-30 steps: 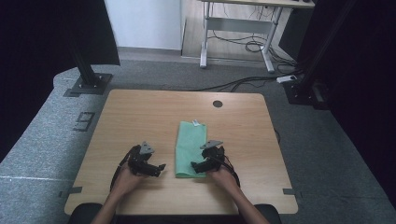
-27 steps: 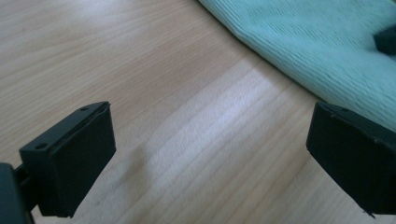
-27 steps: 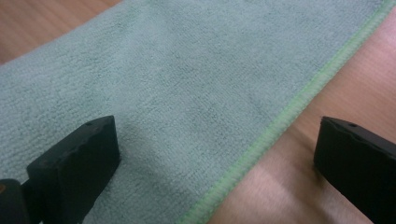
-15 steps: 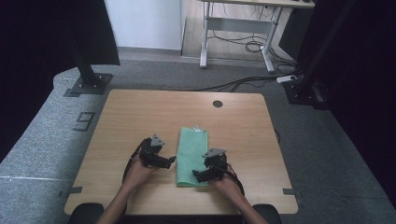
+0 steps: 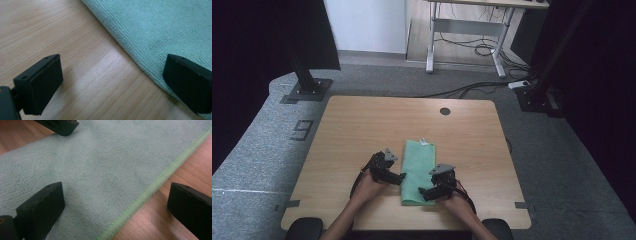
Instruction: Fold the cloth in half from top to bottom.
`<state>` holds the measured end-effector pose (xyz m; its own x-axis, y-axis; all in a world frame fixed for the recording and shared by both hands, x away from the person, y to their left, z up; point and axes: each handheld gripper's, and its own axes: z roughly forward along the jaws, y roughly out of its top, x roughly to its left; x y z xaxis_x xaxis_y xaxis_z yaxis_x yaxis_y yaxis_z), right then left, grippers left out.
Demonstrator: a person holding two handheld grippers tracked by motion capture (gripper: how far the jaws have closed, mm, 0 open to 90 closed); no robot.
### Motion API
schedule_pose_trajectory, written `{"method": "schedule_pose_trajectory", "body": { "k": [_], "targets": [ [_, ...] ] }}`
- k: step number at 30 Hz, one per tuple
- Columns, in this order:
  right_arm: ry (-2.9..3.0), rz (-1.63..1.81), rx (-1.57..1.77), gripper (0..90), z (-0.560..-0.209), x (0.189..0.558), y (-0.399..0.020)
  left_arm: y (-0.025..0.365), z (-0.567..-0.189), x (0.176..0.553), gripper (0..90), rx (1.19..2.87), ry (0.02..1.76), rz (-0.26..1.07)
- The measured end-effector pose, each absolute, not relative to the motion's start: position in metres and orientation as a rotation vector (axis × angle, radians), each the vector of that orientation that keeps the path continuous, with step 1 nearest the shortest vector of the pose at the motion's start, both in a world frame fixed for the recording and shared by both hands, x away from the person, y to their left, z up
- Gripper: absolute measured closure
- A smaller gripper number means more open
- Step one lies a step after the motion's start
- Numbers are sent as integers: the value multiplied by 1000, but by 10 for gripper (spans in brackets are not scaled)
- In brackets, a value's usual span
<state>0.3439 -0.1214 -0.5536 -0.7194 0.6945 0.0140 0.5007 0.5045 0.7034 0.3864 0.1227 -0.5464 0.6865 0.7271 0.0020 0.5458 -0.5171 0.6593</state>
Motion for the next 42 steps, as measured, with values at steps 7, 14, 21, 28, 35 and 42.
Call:
{"method": "schedule_pose_trajectory", "body": {
  "k": [7, 14, 21, 28, 35, 42],
  "targets": [
    [2508, 1066, 998, 58, -547, 351, -126, 126, -549, 386, 37, 2235, 961, 354],
    [2453, 1092, 1043, 77, -533, 378, -144, 126, -549, 386, 38, 2233, 966, 354],
    [2426, 1074, 1102, 182, -524, 408, -154, 126, -549, 386, 38, 2235, 970, 355],
    [2430, 1087, 1113, 437, -517, 435, -154, 126, -549, 386, 38, 2230, 973, 355],
    [2449, 1064, 1110, 611, -510, 460, -147, 126, -549, 386, 38, 2234, 971, 355],
    [2451, 1017, 1127, 673, -513, 479, -140, 126, -549, 386, 38, 2234, 973, 355]
  ]
}}
